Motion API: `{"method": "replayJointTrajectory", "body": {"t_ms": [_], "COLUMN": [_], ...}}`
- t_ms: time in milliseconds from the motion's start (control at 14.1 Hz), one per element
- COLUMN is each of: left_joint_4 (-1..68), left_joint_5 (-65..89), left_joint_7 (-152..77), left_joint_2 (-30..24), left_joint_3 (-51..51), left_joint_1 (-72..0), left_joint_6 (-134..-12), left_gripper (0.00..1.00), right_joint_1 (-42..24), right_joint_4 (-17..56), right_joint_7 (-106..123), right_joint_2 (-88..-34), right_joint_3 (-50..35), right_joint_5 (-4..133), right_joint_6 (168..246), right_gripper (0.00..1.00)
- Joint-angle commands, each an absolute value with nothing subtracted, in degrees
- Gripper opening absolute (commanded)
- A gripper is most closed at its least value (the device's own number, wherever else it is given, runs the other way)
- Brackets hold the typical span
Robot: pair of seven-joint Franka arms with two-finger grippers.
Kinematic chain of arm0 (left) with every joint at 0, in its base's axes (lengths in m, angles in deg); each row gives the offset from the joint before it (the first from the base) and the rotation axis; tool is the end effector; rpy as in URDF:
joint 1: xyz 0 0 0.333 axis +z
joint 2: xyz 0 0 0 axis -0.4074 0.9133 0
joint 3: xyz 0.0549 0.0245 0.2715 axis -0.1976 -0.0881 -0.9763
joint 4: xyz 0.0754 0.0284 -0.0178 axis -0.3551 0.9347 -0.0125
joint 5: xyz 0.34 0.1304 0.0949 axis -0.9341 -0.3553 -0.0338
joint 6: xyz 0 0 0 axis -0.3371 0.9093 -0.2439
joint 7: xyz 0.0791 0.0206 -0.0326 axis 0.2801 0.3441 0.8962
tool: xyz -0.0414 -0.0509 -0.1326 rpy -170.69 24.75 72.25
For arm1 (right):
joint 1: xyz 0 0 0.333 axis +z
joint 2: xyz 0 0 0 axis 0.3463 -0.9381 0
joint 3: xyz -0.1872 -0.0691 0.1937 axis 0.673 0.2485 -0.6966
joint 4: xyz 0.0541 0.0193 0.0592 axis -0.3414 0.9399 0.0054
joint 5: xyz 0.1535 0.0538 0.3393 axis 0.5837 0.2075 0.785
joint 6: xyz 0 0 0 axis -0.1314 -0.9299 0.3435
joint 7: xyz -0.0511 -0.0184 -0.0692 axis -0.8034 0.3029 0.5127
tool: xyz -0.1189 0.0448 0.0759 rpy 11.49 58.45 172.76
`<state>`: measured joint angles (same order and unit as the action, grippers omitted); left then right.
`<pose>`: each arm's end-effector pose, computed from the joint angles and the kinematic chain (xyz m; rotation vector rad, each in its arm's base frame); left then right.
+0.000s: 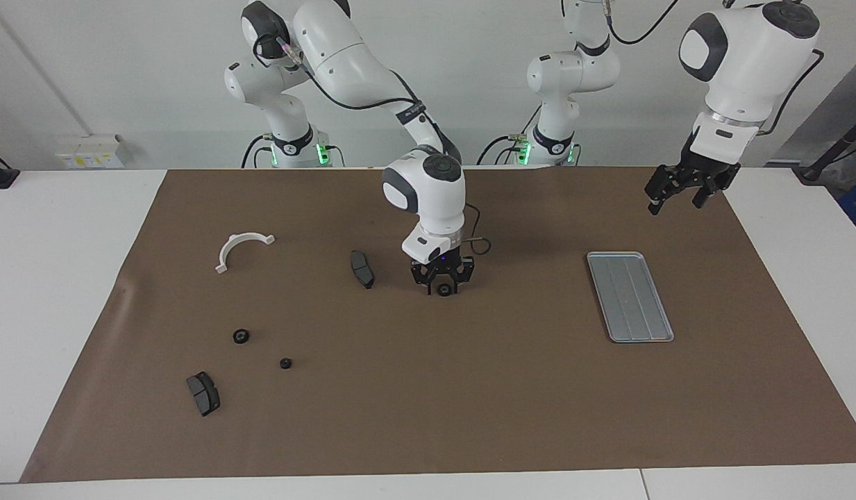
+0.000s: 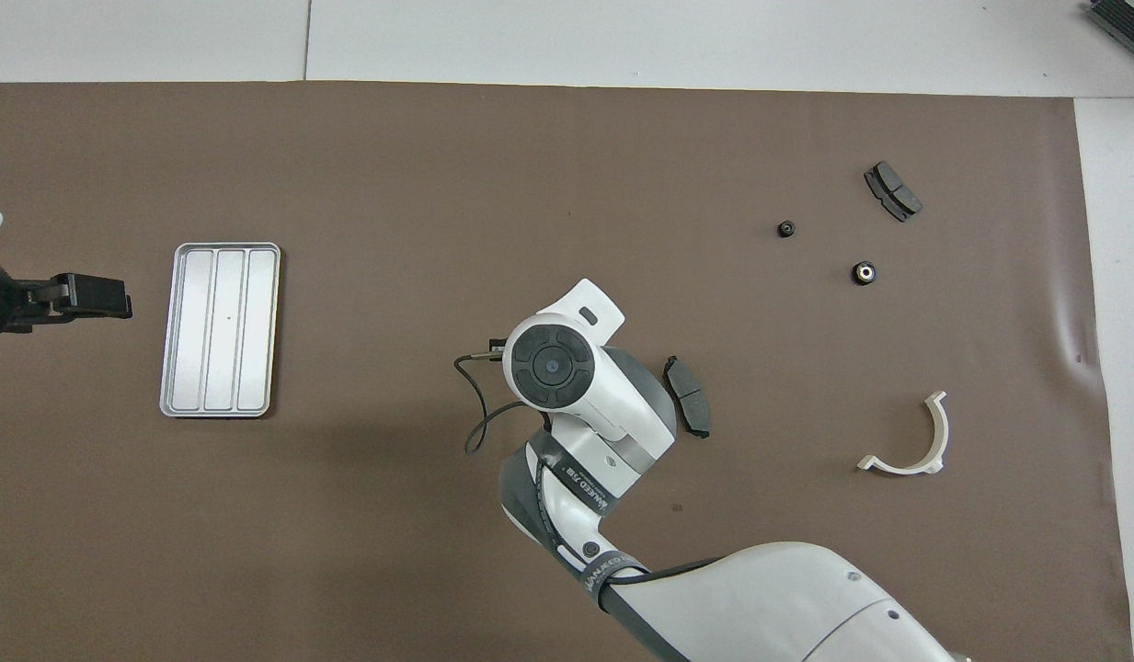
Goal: Place bearing gear from tray to pile
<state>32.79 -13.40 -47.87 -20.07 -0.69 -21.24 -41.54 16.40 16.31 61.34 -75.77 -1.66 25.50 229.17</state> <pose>0.5249 0.0008 0.4943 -3.1324 -0.1366 -0.1716 0.5191 0.3973 0.2260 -3.0975 0.0246 -0.2831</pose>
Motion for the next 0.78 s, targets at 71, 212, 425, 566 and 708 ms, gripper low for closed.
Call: {"method": "replayJointTrajectory", "body": {"t_ms": [71, 212, 425, 566, 708], "left_joint_4": [34.6, 34.5, 33.8, 33.8, 33.8], "left_joint_5": [-12.4, -12.4, -12.4, -12.4, -12.4], "left_joint_7": [-49.1, -49.2, -48.8, -48.7, -48.6], "left_joint_2": [-21.8, -21.7, -21.5, -21.5, -21.5], "left_joint_3": [-0.4, -0.3, 0.0, -0.1, -0.1], "left_joint_1": [-20.7, -21.0, -21.2, -21.0, -20.5], "left_joint_6": [-43.3, -43.1, -42.1, -42.0, -42.0], "left_gripper": [1.00, 1.00, 1.00, 1.00, 1.00], "right_joint_1": [17.2, 17.4, 17.5, 17.5, 17.5], "right_joint_4": [16.1, 16.1, 16.1, 16.1, 16.0], "right_joint_7": [63.0, 63.0, 62.9, 62.9, 62.9], "right_joint_2": [-76.2, -76.2, -76.2, -76.2, -76.2], "right_joint_3": [-1.5, -1.5, -1.5, -1.5, -1.5], "right_joint_5": [23.9, 23.9, 23.9, 23.9, 23.9], "right_joint_6": [229.1, 229.1, 228.8, 228.6, 228.6], "right_gripper": [0.59, 0.56, 0.55, 0.55, 0.46]}}
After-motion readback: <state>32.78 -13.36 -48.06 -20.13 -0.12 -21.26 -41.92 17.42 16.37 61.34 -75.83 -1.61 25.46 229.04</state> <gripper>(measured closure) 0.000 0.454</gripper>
